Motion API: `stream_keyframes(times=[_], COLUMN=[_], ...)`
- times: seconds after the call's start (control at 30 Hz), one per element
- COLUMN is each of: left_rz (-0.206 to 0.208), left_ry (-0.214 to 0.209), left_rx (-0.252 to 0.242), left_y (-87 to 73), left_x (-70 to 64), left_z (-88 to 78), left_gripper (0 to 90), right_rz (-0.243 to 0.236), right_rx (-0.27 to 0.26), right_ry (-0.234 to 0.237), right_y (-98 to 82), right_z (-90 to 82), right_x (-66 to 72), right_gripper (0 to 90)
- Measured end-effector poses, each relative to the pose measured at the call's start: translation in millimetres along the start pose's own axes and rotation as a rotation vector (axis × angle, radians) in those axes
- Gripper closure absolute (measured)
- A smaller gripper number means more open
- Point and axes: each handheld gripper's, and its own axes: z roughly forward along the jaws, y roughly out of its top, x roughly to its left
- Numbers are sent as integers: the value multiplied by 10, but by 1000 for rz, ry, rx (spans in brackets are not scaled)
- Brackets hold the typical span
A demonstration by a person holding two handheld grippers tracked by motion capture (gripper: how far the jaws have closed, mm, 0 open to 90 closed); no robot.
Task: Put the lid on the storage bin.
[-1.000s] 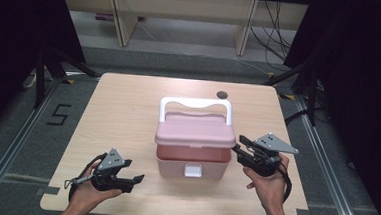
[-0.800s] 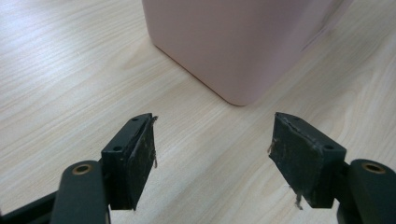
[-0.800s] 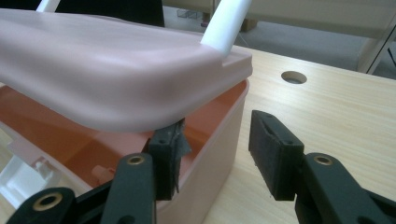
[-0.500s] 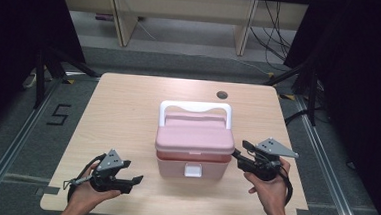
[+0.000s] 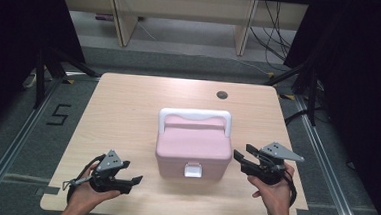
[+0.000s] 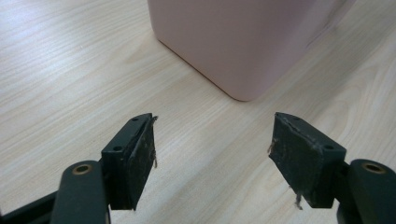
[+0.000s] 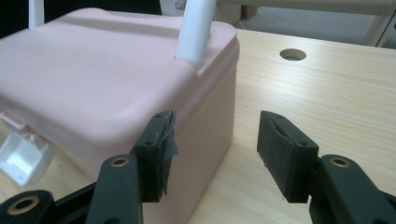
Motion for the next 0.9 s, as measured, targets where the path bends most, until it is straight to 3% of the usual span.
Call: stream_keyframes(times=[0.03,0.07,0.1,0.13,0.17,0.2,0.33,0.4,0.43,0.47,0.57,0.6,0.63,0.73,0.77,0.8,0.83,0.9], left_rz=[4,-9,8,8,-14,5,15,14,16,13,14,8,11,17,10,15,20,3], left_ry=[-1,0,0,-2,0,1,1,1,1,4,3,3,10,12,10,9,7,0], left_rx=[0,-10,4,7,-14,2,7,4,0,-7,-5,-13,-5,-5,-12,-11,-12,-22], left_y=[-3,-6,-5,-5,-7,-3,-1,-2,-7,-12,-22,-29,-28,-44,-50,-55,-60,-74], left_x=[1,-11,1,2,-13,-1,-2,-3,-4,-11,-14,-18,-24,-33,-40,-43,-49,-78], left_z=[2,11,2,2,18,4,-5,-6,-4,-1,-5,-1,-12,-26,-27,-32,-35,-35], left_gripper=[301,301,301,300,300,300,299,296,295,294,290,288,286,274,270,266,262,254], right_rz=[-1,34,-6,-7,27,22,19,27,53,28,32,62,38,51,77,48,74,64], right_rx=[7,12,2,-2,1,2,10,9,12,12,7,4,5,2,3,4,3,0], right_ry=[-6,0,-13,-12,-10,-10,-10,-1,-7,-12,-21,-14,-10,-8,1,-2,10,21], right_y=[-4,-14,-15,-21,-31,-33,-60,-72,-82,-83,-105,-116,-120,-154,-171,-176,-192,-215], right_z=[-11,-13,-14,-13,-13,-17,-31,-40,-47,-56,-58,-71,-77,-85,-89,-94,-95,-101], right_x=[1,23,-11,-16,3,-10,-27,-29,-13,-31,-30,-6,-23,-10,18,3,33,52], right_gripper=[471,468,463,455,445,438,408,390,380,375,354,348,342,310,294,279,267,244])
